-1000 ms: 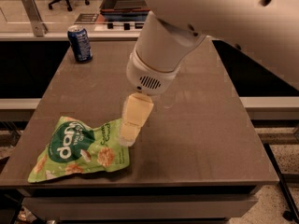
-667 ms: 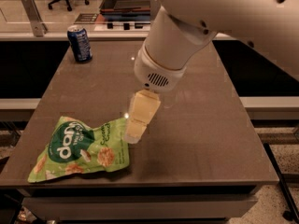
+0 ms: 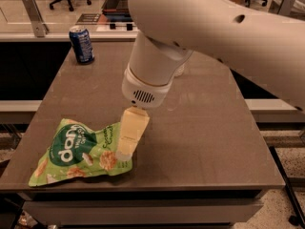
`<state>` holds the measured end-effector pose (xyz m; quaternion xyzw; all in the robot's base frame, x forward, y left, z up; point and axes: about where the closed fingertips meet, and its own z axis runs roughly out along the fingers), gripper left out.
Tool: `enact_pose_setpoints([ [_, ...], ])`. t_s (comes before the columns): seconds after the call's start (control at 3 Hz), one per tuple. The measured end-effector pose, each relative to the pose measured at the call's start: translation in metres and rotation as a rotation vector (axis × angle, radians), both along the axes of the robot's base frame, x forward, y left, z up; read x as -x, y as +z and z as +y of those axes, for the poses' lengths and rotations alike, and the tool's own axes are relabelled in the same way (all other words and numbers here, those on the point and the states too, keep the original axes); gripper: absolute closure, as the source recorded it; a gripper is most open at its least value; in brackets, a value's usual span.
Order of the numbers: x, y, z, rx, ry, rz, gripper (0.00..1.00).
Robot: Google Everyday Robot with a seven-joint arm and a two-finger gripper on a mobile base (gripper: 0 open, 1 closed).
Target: Move green rice chip bag near pepsi can
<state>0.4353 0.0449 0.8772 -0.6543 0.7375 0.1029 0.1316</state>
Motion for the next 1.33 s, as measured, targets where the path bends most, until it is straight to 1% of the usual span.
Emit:
enact_pose_setpoints([
  [0.33, 0.010, -0.022, 0.019, 0.033, -0.004, 0.030, 0.00],
  [0.67, 0.016, -0.039, 0.042, 0.029, 0.006, 0.039, 0.00],
  [1.0, 0.022, -0.039, 0.067, -0.003, 0.039, 0.017, 0.00],
  [1.33, 0.023, -0.038, 0.070, -0.007, 0.043, 0.010, 0.14],
])
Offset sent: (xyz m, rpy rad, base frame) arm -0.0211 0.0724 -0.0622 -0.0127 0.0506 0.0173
